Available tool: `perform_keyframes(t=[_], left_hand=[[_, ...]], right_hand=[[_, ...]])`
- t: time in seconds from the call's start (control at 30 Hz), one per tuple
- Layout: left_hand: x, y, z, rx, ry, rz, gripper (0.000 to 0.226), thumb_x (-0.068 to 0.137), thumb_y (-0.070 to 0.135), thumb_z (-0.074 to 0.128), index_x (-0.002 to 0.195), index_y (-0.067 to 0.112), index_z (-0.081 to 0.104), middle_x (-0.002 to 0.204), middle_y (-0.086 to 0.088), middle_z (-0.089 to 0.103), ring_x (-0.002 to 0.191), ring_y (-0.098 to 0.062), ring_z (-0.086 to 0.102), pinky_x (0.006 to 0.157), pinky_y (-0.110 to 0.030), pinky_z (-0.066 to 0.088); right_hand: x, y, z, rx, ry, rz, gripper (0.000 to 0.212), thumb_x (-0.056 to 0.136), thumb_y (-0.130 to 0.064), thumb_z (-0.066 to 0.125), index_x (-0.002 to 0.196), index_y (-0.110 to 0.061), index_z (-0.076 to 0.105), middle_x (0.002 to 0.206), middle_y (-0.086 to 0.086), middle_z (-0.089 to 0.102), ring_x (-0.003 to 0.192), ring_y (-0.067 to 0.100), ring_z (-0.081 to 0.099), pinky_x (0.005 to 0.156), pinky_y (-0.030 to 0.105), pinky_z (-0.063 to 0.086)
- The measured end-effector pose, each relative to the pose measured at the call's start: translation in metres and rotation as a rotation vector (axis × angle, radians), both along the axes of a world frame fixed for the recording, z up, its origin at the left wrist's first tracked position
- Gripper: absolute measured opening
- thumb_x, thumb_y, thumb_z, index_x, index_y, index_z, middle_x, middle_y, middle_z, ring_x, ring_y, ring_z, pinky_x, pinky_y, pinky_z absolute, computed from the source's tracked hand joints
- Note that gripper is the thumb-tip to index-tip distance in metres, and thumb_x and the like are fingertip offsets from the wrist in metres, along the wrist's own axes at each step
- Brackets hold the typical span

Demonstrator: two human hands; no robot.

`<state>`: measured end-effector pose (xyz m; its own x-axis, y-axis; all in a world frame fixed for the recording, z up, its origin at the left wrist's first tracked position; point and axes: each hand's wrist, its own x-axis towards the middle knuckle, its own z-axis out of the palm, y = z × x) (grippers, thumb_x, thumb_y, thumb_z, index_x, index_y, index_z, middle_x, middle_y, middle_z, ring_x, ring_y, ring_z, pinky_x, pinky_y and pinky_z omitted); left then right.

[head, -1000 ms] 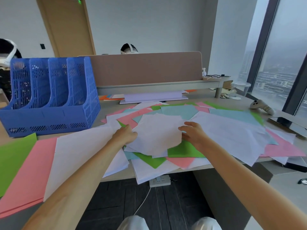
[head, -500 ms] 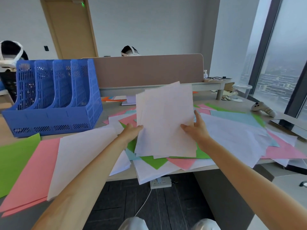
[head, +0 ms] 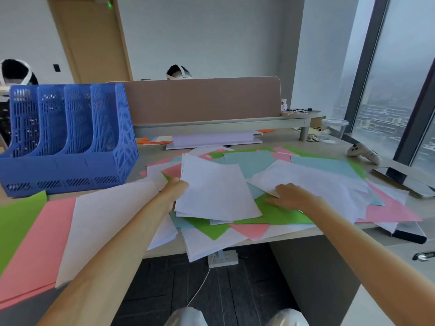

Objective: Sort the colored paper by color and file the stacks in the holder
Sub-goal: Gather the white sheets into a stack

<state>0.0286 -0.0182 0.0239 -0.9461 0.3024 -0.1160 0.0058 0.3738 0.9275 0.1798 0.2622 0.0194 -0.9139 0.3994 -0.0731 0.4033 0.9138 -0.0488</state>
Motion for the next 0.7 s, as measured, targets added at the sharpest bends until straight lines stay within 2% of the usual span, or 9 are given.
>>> perform_keyframes(t=[0.07,0.13,0.27,0.37,0.43,0.5,0.57,0.63,0.7], left_hand=[[0.003,-0.002,0.002,-0.030,0.006,-0.015,0.020,0.092,0.000,0.041,0.103,-0.003,0.057,0.083,-0.013,0.061,0.071,-0.025,0.059,0.061,-0.027,0.046],[0.007,-0.003,0.004,-0.042,0.017,-0.014,0.020,0.092,-0.001,0.040,0.107,-0.001,0.053,0.087,-0.012,0.059,0.073,-0.024,0.057,0.057,-0.025,0.042],[0.014,-0.004,0.006,-0.068,0.026,-0.010,0.022,0.093,0.004,0.041,0.114,0.007,0.044,0.104,-0.011,0.054,0.095,-0.025,0.054,0.066,-0.026,0.043],[0.008,-0.008,0.001,-0.095,0.005,-0.018,0.043,0.081,0.017,0.046,0.122,0.007,0.047,0.116,-0.012,0.059,0.106,-0.029,0.058,0.092,-0.036,0.049],[-0.006,-0.009,-0.010,-0.102,-0.008,-0.037,0.052,0.072,0.022,0.045,0.123,0.009,0.048,0.118,-0.012,0.060,0.107,-0.030,0.059,0.098,-0.044,0.047],[0.008,-0.007,-0.004,-0.103,-0.025,-0.039,0.046,0.079,0.017,0.045,0.124,0.007,0.046,0.119,-0.013,0.058,0.108,-0.029,0.057,0.098,-0.042,0.047],[0.023,-0.004,0.003,-0.089,-0.029,-0.023,0.034,0.089,0.010,0.042,0.122,0.005,0.044,0.113,-0.011,0.056,0.108,-0.028,0.055,0.092,-0.036,0.046],[0.030,-0.002,0.004,-0.075,-0.038,-0.022,0.024,0.093,0.005,0.039,0.116,0.007,0.045,0.099,-0.008,0.055,0.099,-0.026,0.054,0.082,-0.031,0.043],[0.027,-0.002,0.002,-0.059,-0.037,-0.010,0.026,0.094,0.007,0.039,0.119,0.005,0.046,0.100,-0.009,0.056,0.095,-0.025,0.054,0.078,-0.029,0.041]], right_hand=[[0.002,-0.006,0.003,0.141,0.011,0.074,0.034,0.101,-0.029,0.043,0.119,-0.003,0.053,0.120,0.018,0.058,0.110,0.034,0.057,0.077,0.033,0.041],[0.003,-0.015,0.008,0.297,0.034,0.097,0.023,0.096,-0.008,0.042,0.115,-0.002,0.056,0.116,0.016,0.059,0.107,0.033,0.059,0.070,0.031,0.038],[-0.001,-0.025,0.014,0.328,0.121,-0.001,0.022,0.096,-0.010,0.044,0.113,-0.006,0.057,0.116,0.011,0.061,0.108,0.030,0.059,0.071,0.030,0.037],[-0.007,-0.033,0.022,0.181,0.251,-0.078,0.024,0.097,-0.018,0.040,0.109,-0.004,0.056,0.113,0.015,0.061,0.102,0.033,0.058,0.072,0.032,0.036],[-0.015,-0.046,0.027,0.044,0.296,-0.099,0.023,0.096,-0.019,0.038,0.099,-0.003,0.054,0.102,0.019,0.058,0.088,0.033,0.053,0.071,0.033,0.036],[-0.028,-0.061,0.030,-0.166,0.335,-0.091,0.022,0.096,-0.021,0.037,0.093,-0.004,0.052,0.095,0.015,0.053,0.085,0.031,0.049,0.073,0.034,0.039],[-0.044,-0.076,0.032,-0.508,0.344,-0.004,0.027,0.099,-0.027,0.038,0.096,-0.007,0.056,0.100,0.009,0.058,0.091,0.027,0.053,0.077,0.033,0.043],[-0.053,-0.088,0.031,-0.817,0.344,0.057,0.022,0.101,-0.030,0.040,0.095,-0.017,0.056,0.098,0.002,0.057,0.093,0.021,0.050,0.070,0.027,0.042],[-0.058,-0.082,0.022,-0.674,0.378,0.063,0.027,0.101,-0.031,0.037,0.082,-0.020,0.053,0.091,0.003,0.053,0.091,0.023,0.048,0.070,0.026,0.040]])
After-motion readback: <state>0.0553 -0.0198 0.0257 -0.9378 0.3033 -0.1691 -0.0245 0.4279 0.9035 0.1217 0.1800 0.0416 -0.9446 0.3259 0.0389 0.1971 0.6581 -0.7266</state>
